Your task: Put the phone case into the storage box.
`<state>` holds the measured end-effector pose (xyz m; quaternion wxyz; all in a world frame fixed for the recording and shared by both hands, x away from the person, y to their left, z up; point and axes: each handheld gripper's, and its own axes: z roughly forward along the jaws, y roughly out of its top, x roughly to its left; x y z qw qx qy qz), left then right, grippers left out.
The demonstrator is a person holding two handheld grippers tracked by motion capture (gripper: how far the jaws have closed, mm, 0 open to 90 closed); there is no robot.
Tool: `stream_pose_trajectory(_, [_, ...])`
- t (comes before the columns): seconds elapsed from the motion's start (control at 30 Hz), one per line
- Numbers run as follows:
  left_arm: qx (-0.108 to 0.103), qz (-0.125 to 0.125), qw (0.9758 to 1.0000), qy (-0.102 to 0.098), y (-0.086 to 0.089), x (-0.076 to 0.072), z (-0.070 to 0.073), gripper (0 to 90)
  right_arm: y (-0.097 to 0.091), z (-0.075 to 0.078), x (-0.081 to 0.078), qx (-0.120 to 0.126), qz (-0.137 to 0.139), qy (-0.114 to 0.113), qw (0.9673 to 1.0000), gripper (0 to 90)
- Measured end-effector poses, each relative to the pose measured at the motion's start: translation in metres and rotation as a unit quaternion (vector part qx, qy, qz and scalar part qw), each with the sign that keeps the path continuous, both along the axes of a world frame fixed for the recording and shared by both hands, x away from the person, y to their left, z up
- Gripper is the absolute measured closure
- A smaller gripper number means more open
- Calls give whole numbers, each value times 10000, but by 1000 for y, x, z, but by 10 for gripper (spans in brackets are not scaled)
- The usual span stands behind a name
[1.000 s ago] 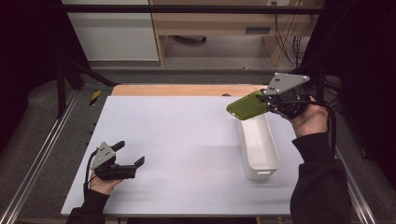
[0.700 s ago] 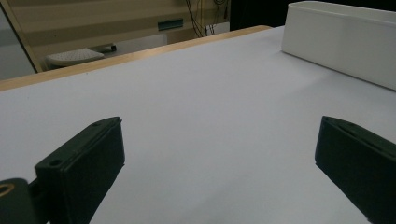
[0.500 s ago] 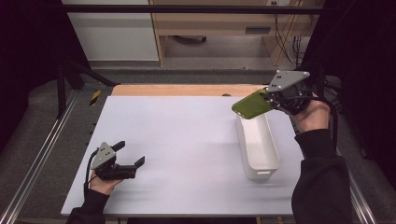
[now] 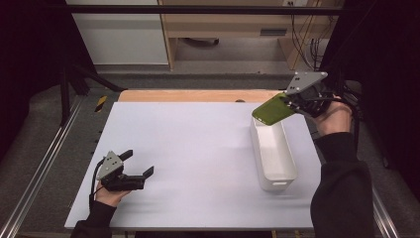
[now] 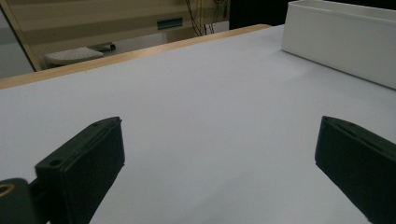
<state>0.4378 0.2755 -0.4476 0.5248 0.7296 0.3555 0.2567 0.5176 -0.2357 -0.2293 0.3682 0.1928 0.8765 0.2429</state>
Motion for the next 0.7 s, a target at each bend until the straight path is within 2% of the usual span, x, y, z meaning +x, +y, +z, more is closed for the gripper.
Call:
stream_pose_trajectory(0.33, [8, -17, 10000, 26, 0, 1, -1, 10, -7, -2, 12, -214, -39, 54, 9997, 785])
stream_pose_trajectory(0.7, [9, -12, 10000, 50, 0, 2, -2, 10, -10, -6, 28, -484, 171, 154, 9986, 785])
